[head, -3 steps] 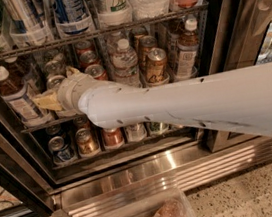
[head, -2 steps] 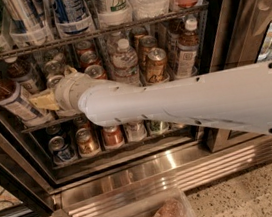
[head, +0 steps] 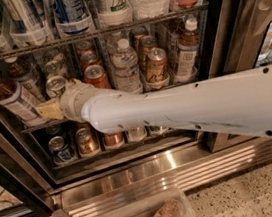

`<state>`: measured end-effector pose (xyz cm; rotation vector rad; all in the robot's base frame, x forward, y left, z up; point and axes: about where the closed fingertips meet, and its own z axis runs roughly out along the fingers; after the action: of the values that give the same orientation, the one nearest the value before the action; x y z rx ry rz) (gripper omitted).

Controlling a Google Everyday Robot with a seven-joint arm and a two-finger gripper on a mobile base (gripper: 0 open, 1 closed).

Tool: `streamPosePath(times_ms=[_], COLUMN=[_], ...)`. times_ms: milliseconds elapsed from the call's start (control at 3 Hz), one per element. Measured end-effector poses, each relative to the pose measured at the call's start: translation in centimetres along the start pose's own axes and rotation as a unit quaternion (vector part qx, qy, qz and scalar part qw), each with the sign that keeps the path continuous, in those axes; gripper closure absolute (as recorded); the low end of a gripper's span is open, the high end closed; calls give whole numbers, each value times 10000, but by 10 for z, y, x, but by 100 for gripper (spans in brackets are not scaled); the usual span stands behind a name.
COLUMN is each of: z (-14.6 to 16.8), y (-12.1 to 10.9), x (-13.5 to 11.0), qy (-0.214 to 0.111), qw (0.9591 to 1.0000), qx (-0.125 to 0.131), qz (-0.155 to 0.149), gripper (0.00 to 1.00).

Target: Pick 7up can from middle shelf of fridge

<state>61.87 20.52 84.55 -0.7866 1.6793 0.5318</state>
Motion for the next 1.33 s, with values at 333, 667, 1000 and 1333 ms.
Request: streamPosePath(times_ms=[333,667,1000,1333], z=[-5,-5,-5,-5], y=[3,3,3,3], x=[17,17,17,17], qy=[74,76,76,76], qw=[9998,9998,9998,9998], qx=[56,56,56,56], qz=[180,178,178,178], gripper=[43,66,89,100])
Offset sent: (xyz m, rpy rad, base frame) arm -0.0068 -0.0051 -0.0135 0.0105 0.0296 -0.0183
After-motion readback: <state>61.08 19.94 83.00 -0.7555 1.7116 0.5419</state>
